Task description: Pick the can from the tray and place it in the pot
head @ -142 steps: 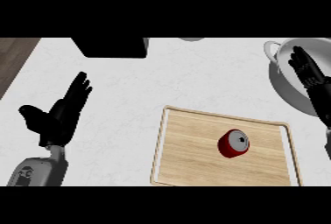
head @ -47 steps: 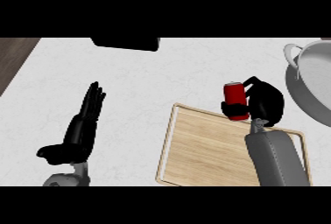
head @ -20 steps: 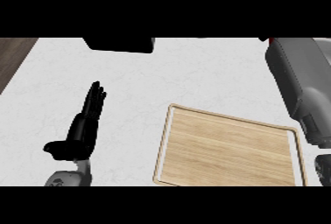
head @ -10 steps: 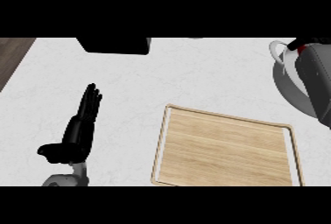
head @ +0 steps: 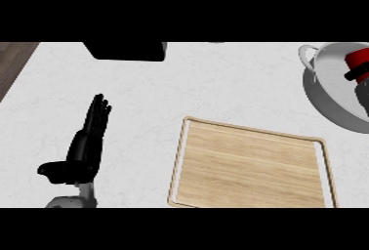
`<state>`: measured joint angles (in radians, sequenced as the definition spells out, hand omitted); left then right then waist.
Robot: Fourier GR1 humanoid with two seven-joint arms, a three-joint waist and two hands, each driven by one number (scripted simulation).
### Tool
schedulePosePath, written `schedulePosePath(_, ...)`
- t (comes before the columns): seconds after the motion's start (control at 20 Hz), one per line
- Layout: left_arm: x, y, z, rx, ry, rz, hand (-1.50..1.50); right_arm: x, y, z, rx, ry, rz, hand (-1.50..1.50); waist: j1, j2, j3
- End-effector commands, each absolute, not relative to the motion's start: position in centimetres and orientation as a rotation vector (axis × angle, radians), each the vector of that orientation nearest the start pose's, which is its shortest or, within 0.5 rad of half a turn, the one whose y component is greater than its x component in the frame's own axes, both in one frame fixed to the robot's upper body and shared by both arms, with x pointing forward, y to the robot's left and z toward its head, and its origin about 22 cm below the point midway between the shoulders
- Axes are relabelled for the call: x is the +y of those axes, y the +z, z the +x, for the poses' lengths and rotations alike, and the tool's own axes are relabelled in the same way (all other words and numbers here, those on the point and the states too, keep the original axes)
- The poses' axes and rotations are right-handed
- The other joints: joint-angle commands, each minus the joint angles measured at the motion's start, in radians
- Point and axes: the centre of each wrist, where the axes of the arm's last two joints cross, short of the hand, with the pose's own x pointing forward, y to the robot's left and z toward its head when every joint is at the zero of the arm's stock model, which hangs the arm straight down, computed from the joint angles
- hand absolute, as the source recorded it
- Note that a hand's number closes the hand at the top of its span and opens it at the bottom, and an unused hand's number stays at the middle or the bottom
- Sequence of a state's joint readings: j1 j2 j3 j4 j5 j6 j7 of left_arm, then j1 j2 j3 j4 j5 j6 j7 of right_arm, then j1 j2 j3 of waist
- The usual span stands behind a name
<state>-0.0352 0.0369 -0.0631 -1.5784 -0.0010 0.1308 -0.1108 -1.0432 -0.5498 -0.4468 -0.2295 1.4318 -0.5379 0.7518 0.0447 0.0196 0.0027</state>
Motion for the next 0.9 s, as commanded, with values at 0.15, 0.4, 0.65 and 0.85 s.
schedulePosePath(0.15, 21.6, 1.2, 25.6, -1.718, 0.01, 0.047, 0.0, -40.3, 9.1, 41.2, -0.525, 0.081, -1.561, 1.5, 0.015, 0.009, 0.001)
schedulePosePath(0.4, 21.5, 1.9, 25.1, -1.726, -0.003, 0.072, 0.0, -41.6, 7.2, 39.7, -0.322, -0.016, -1.415, -1.5, 0.012, 0.004, 0.001)
schedulePosePath(0.65, 21.7, 2.4, 25.3, -1.733, 0.022, 0.069, 0.0, -42.8, 4.8, 37.9, -0.577, -0.049, -1.344, -1.5, 0.004, 0.004, 0.004)
schedulePosePath(0.85, 21.9, 1.3, 24.8, -1.708, 0.016, 0.093, 0.0, -43.4, 7.7, 38.7, -0.834, -0.246, -1.416, -1.5, -0.015, -0.006, 0.004)
